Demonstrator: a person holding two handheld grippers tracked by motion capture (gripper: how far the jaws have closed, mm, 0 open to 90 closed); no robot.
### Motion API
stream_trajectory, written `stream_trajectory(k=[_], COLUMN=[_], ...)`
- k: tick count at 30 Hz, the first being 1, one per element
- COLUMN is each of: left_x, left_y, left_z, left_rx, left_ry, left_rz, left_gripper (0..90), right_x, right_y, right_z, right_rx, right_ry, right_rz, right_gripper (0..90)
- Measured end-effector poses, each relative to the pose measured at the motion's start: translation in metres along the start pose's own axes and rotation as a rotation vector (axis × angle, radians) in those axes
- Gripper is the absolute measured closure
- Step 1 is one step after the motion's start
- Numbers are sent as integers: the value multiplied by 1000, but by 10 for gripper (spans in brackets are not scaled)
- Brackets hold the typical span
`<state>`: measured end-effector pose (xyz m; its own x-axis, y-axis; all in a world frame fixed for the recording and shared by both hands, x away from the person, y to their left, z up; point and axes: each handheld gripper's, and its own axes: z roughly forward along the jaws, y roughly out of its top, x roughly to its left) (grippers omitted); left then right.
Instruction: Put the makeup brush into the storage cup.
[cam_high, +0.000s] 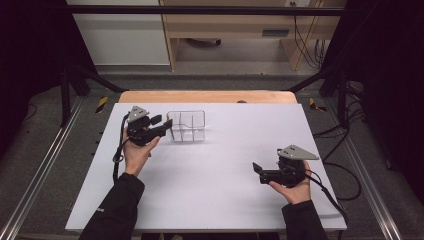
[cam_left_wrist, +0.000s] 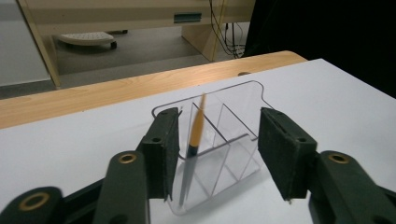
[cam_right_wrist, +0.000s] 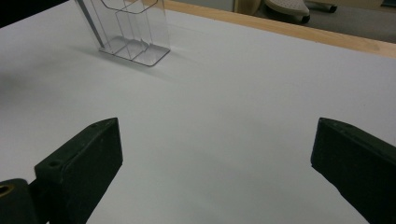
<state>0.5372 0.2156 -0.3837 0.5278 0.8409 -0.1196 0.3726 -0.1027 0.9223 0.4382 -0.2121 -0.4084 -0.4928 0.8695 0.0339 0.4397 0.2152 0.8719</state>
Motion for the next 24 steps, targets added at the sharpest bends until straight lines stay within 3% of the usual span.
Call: stream_trajectory(k=[7,24], left_x=[-12,-31], left_y=[-14,-53], left_z=[-20,-58], left_rx=[-11,18], left_ry=[-27,-50], left_rz=[-1,25], left_gripper=[324,175], right_x=[0,-1], right_y=[0,1], right_z=[1,-3], right_rx=[1,-16], right_ry=[3,18], right_rz=[-5,5], right_gripper=[23,20])
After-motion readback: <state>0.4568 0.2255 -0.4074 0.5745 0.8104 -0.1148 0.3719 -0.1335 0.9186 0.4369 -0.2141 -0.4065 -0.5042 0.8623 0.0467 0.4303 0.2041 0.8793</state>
